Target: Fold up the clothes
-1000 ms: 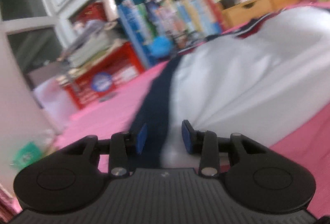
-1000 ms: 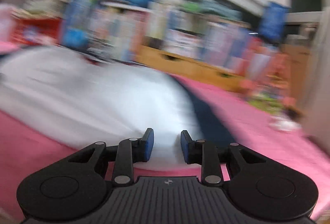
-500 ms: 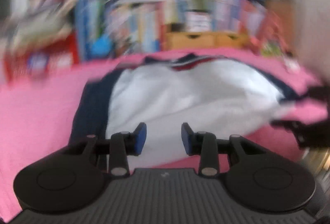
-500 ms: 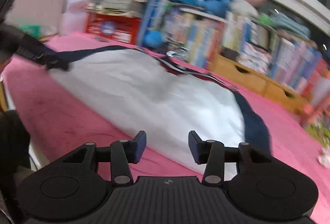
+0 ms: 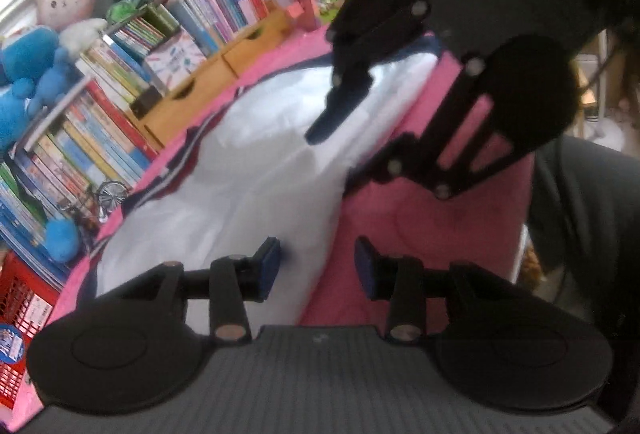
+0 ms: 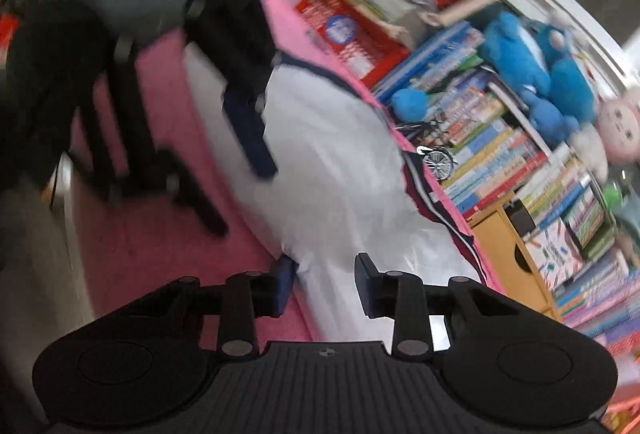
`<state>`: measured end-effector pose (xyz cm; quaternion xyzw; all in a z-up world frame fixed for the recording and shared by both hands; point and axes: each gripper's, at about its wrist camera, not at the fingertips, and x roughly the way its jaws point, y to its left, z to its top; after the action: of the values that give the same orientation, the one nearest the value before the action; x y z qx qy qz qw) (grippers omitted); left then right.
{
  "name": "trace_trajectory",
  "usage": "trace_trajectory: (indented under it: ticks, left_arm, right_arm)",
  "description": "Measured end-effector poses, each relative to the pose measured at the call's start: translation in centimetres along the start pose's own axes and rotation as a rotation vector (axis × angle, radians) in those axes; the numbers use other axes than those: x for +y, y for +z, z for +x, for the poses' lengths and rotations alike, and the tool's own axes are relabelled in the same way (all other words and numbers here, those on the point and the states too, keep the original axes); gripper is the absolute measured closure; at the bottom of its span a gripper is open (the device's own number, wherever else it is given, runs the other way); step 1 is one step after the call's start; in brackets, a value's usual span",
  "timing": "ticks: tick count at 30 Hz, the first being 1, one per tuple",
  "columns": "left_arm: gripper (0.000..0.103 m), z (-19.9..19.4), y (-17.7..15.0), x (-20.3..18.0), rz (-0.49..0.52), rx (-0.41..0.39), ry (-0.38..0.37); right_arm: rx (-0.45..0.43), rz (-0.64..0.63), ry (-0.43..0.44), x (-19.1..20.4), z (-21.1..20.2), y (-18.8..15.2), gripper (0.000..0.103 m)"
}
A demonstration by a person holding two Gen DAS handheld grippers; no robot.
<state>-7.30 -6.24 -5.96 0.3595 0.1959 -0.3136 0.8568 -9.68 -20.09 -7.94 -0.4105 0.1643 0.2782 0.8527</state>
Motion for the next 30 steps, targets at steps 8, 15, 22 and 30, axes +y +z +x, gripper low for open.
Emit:
trace_trajectory:
  ticks: [8,15,22,30]
  left_arm:
    - [0.078,-0.5,0.9,3.0,-0.098,-0.008,-0.055]
    - [0.094,0.4,0.8,1.9,0.13,0.058,-0.001]
    - [0.097,-0.5,-2.0,4.4,0.133,0.164,-0.007]
    - [0.097,-2.8,-4.9,8.3,-0.026,0.257,0.008]
  right_arm:
    - [-0.021,-0.214,-0.027,2.2,-0.2,0.0,0.056]
    - [-0.047,-0.419,-0.116,3.5,3.2,0.6,0.09]
    - [0.053,-0.417,-0.141,2.5,2.5,-2.9,0.098]
    - [0.337,-0.283,-0.274,-3.5,0.1,-11.6,0.098]
